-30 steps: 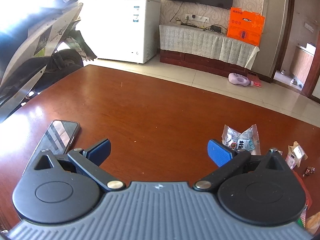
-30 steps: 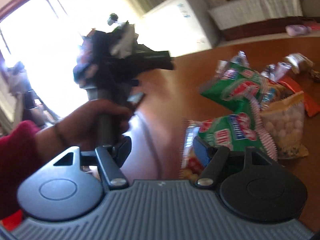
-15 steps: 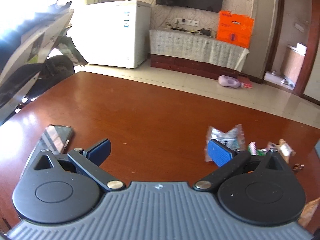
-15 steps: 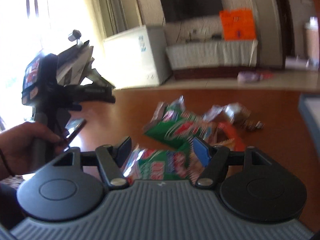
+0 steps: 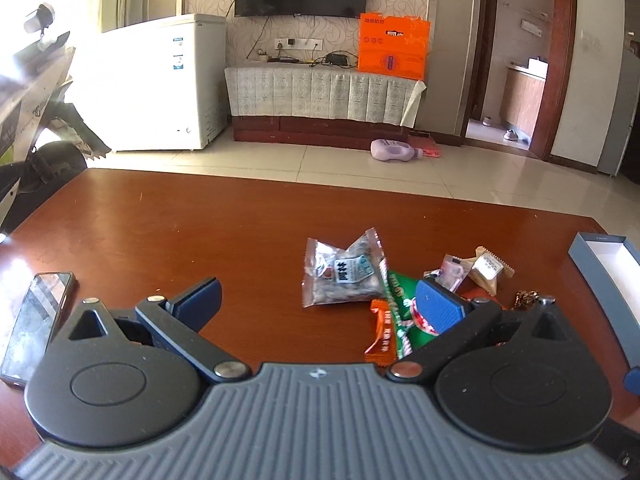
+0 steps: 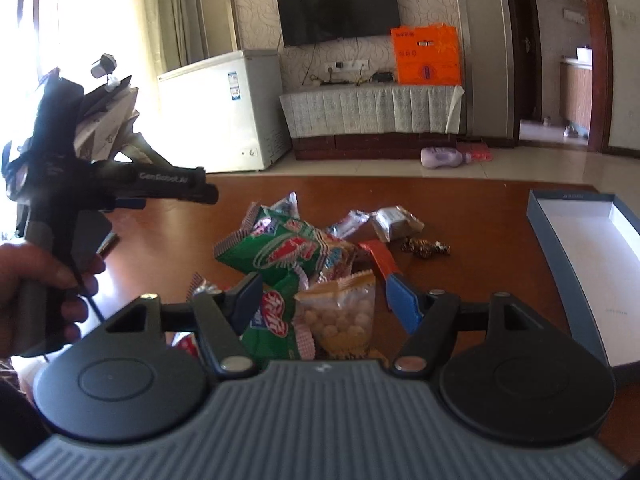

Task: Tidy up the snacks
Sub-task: 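Move left tool toward green shrimp-chip bag while right tool approaches clear peanut bag, then close left tool on green shrimp-chip bag while right tool grasps clear peanut bag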

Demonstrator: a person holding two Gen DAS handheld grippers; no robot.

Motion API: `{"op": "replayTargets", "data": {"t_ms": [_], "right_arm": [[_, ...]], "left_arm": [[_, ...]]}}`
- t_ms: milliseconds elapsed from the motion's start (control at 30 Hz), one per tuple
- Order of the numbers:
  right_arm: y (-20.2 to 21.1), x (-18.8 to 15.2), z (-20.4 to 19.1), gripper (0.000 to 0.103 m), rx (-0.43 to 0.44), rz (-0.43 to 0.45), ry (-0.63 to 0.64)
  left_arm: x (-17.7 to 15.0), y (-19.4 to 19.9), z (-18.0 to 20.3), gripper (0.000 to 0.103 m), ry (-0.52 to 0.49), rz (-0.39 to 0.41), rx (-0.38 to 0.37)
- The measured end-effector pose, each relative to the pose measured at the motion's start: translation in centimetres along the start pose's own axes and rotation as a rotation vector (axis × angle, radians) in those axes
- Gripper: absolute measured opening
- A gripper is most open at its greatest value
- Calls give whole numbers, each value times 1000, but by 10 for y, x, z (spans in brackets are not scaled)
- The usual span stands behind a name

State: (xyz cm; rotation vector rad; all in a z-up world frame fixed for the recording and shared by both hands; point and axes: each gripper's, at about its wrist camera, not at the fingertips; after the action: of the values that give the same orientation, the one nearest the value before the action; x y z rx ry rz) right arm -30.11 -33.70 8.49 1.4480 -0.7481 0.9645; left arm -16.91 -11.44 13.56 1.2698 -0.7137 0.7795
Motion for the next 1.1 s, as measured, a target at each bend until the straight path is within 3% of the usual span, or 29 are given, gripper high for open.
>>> {"op": "replayTargets", "data": {"t_ms": [133,667,900,1100], "right_arm": [[3,-3,8,70,-6,-22,-15],[17,-16,35,70,-97,-76,-52],[15,-18,35,70,-112,-95,-36],[11,-18,29,70,-120,-105,-10]], "left_arm": [[1,-2,7,103,26,16,34],[-5,-28,35,103,56,-68,-43],[-6,-31,47,103,30,-73,-101],[-6,-30,50,103,-18,-49,-63]]}}
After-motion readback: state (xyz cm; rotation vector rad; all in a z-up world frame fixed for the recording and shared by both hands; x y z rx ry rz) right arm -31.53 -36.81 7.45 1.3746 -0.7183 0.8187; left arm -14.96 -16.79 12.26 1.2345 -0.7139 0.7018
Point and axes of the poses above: each gripper's, at about its wrist camera, not at the fingertips, and y roughly against the way its jaws point, z to its right, x to its top, and after that the axes turned 9 degrees about y, right-handed
